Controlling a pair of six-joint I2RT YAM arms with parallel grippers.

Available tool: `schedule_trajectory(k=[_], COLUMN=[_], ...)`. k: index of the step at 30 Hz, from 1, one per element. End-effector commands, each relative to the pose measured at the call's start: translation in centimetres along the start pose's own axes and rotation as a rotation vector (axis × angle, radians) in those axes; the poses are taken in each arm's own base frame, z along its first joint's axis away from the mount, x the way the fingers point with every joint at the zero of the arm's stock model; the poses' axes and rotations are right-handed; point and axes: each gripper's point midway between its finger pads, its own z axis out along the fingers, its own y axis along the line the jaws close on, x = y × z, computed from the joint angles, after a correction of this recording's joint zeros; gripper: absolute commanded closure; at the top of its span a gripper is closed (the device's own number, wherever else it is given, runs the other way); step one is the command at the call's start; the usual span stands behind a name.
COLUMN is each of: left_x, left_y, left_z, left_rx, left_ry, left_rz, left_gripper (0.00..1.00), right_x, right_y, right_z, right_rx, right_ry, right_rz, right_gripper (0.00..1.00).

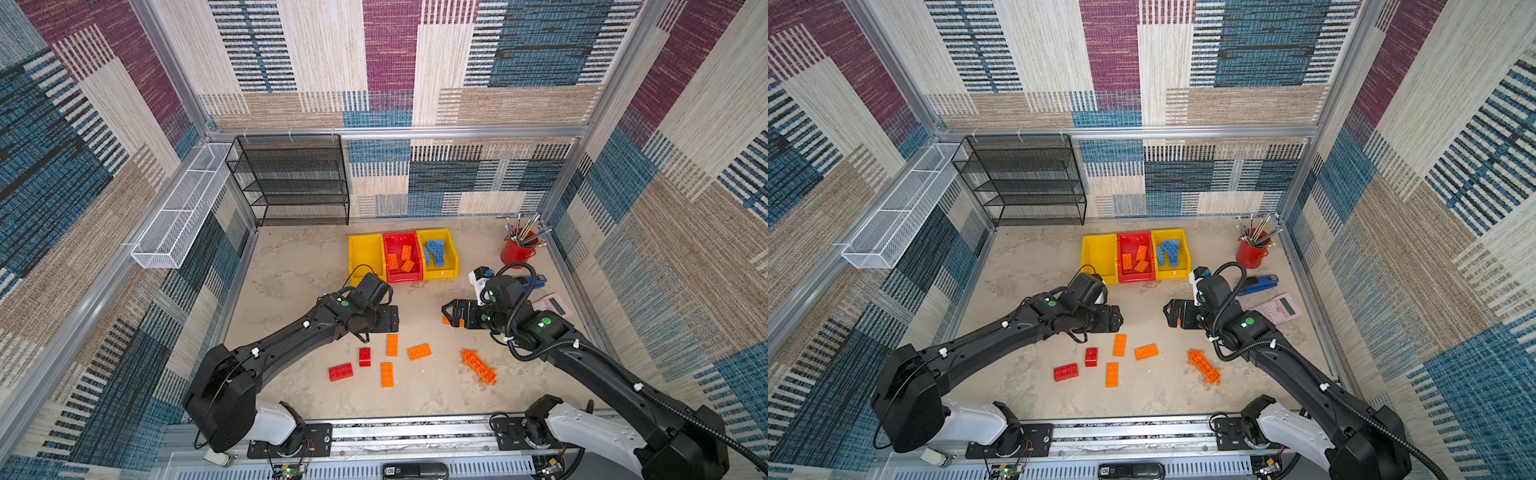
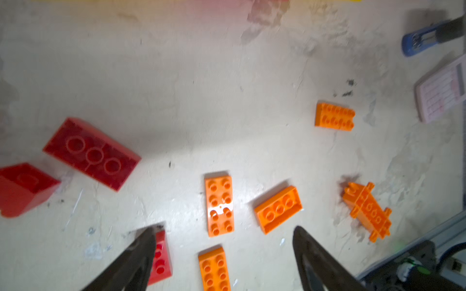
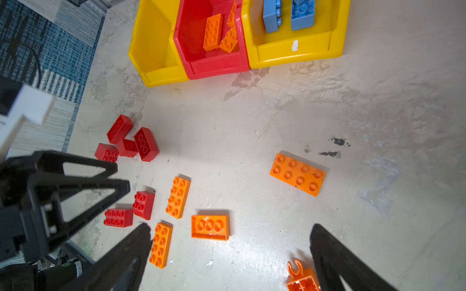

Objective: Sort the legos into containers by color
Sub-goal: 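Move the left gripper back and grasp an orange 2x4 brick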

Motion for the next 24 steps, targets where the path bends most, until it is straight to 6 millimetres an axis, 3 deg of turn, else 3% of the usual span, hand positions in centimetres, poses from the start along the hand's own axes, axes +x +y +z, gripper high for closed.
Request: schedule_trajectory(k=[1, 6, 12, 24], left_x=[0.8, 2.2, 3.1, 4.3], left_y=[-0.2, 0.1, -0.3, -0.1], left_z=[-0.1, 1.0, 3.9, 7.8], left_rx=[-0.002, -0.06, -0.1, -0.165], left_ry=[-0.054, -0.039, 0.017, 0.114], left_rz=[-0.048, 0.003, 0.041, 0.05], left_gripper=[0.17, 0.17, 0.2, 0.27], right_x=[-0.9, -0.6, -0.4, 0.3], right_y=[0.6, 0.1, 0.1, 0.1], right_z=[-0.6, -2.1, -3.5, -2.5], right_rx=[-0.027, -0.013, -0.019, -0.037], right_ry=[-0.049, -0.077, -0.101, -0.081], right_rz=[0.013, 0.028, 0.04, 0.021], right_gripper=[0.01, 0.01, 0.01, 0.01])
